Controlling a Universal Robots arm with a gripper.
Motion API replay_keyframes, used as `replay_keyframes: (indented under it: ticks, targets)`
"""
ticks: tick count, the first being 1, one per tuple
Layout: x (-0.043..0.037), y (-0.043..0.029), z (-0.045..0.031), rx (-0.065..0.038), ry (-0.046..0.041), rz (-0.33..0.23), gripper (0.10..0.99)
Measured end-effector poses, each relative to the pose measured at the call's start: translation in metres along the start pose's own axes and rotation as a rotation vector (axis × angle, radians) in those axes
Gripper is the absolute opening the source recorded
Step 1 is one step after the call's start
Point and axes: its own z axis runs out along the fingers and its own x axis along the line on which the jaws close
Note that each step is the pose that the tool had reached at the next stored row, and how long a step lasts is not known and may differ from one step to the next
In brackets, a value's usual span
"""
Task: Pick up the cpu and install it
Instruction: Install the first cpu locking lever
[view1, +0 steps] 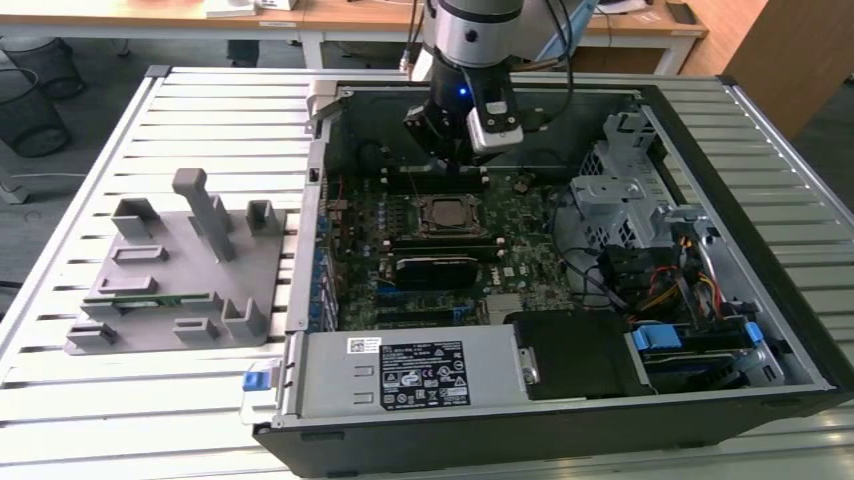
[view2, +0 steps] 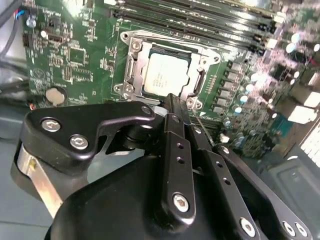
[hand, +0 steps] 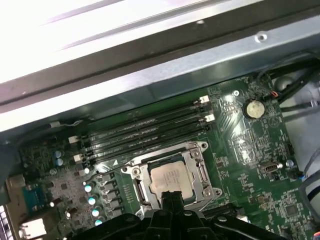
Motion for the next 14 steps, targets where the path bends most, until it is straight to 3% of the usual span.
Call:
replay_keyframes:
  ticks: [7,14]
  targets:
    - [0.0014,-0.0005,0.0001,-0.003,-0.0128,-0.059,0.106]
    - [0.0130,-0.0039,0.0009,-0.006,-0.0136,-0.070,0.106]
